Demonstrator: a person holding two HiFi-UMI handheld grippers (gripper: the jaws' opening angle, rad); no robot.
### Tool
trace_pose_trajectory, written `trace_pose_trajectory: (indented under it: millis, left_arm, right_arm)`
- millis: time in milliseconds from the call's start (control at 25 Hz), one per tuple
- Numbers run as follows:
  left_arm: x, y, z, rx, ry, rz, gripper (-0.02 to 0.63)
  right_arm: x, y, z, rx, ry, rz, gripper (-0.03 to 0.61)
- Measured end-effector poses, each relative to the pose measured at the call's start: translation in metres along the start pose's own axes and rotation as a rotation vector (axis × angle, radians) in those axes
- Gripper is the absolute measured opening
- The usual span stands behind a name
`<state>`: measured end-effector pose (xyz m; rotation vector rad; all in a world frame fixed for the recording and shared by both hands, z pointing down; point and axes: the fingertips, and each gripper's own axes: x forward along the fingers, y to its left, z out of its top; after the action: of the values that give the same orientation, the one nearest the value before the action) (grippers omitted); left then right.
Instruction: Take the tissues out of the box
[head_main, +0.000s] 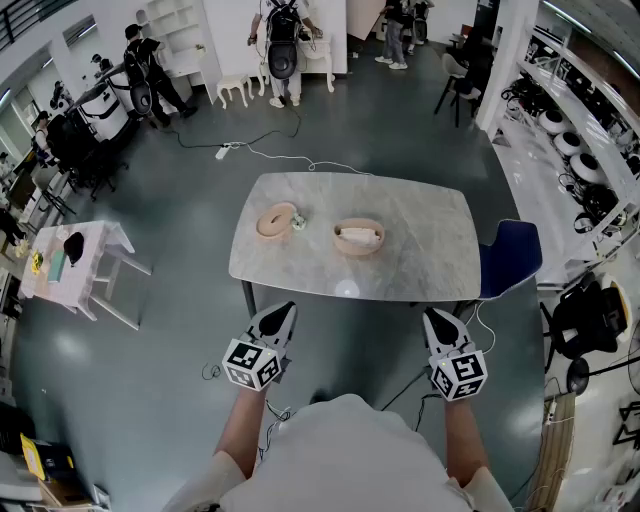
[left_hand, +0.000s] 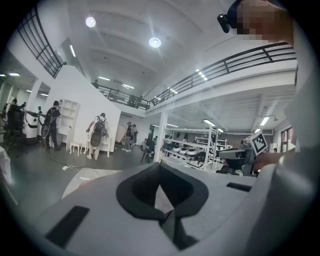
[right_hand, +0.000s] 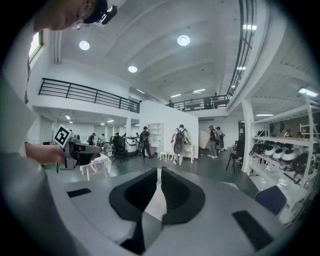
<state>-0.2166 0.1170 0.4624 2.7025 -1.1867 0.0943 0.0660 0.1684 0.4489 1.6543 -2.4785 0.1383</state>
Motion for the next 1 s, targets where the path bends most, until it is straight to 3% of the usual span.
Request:
trace_pose_trajectory:
  millis: [1000]
  left_arm:
    - [-0.007,-0.033,-0.013,0.021,0.015,0.041,0.009]
  right_arm:
    - [-0.019,-0.006,-0.014,0.027,0.007,0.040,0.048]
